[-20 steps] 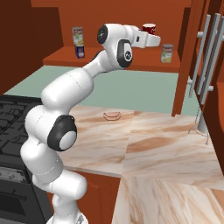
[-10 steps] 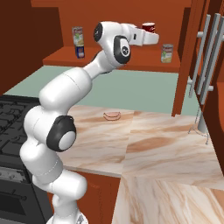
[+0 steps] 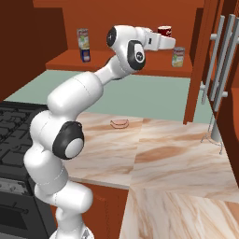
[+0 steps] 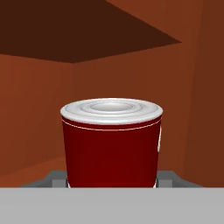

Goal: Stack two cans on top of the other two cans in the cabinet.

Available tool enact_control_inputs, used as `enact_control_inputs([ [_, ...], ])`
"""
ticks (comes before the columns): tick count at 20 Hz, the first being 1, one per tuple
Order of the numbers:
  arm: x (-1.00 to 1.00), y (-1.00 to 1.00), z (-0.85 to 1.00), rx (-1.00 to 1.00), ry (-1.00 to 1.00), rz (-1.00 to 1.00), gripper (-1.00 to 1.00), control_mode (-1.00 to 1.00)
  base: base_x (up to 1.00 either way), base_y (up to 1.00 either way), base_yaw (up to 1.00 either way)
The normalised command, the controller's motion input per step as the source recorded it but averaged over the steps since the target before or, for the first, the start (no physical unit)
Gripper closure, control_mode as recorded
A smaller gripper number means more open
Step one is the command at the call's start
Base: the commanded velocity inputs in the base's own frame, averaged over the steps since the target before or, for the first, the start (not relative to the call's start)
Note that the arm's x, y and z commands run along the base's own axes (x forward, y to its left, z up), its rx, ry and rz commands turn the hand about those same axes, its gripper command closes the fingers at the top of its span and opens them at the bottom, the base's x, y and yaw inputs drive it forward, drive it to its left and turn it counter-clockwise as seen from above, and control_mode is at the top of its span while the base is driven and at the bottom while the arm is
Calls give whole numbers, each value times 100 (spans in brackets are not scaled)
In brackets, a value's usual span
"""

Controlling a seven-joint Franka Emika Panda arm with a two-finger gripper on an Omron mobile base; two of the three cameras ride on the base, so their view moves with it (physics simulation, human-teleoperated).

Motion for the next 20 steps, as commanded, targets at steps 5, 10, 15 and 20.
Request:
enact_control_inputs([
  [5, 0, -25, 2, 0, 1, 0, 100, -100, 0, 0, 0],
  [10, 0, -8, 7, 0, 8, 0, 100, -100, 0, 0, 0],
  [15, 0, -11, 0, 0, 4, 0, 100, -100, 0, 0, 0],
  [20, 3, -6, -2, 5, 1, 0, 100, -100, 0, 0, 0],
])
